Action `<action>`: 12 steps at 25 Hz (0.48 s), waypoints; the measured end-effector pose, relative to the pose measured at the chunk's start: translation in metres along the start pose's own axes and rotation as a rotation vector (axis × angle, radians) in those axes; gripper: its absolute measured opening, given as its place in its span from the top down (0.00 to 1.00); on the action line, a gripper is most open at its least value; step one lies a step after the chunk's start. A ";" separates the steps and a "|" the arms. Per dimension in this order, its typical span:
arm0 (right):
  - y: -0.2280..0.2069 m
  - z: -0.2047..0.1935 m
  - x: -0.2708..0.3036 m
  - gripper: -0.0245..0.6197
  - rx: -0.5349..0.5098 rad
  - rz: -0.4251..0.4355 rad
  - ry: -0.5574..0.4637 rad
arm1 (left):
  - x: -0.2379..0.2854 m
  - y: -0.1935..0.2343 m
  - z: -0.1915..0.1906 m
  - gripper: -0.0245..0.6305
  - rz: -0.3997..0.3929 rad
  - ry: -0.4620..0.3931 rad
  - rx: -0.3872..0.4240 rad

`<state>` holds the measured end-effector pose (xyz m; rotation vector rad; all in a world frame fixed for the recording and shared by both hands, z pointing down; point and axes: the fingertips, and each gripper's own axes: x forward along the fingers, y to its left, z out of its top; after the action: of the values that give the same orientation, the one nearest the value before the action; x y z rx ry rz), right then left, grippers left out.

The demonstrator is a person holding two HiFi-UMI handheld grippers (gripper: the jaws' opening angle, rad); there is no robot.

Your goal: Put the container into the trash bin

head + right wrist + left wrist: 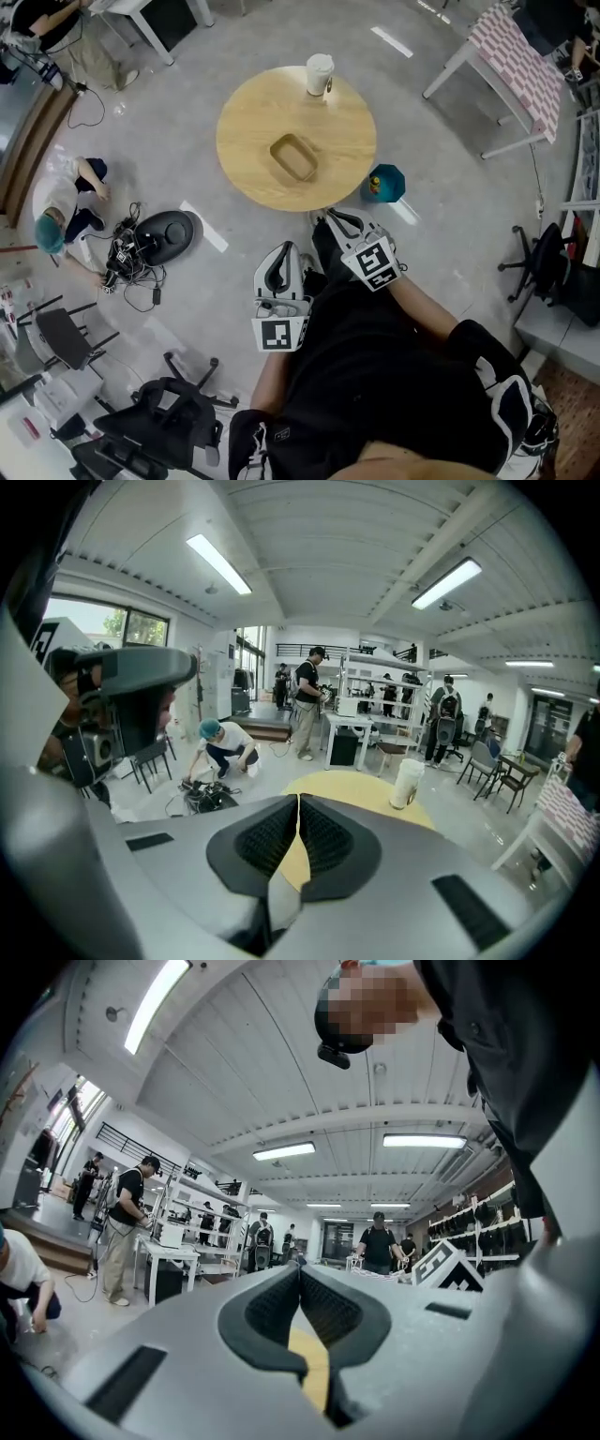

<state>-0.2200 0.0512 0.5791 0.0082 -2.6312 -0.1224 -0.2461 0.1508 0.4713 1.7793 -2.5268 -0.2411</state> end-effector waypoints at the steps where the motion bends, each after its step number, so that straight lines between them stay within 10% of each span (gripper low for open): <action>1: -0.003 -0.001 0.009 0.92 -0.013 0.011 0.017 | 0.005 0.004 0.002 0.95 0.004 0.000 0.005; 12: -0.049 -0.064 0.130 0.91 -0.325 0.196 0.392 | 0.095 0.068 -0.001 0.95 0.067 0.049 -0.016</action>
<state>-0.3036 -0.0065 0.6936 -0.3045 -2.1808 -0.4326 -0.3412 0.0840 0.4776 1.6704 -2.5378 -0.2116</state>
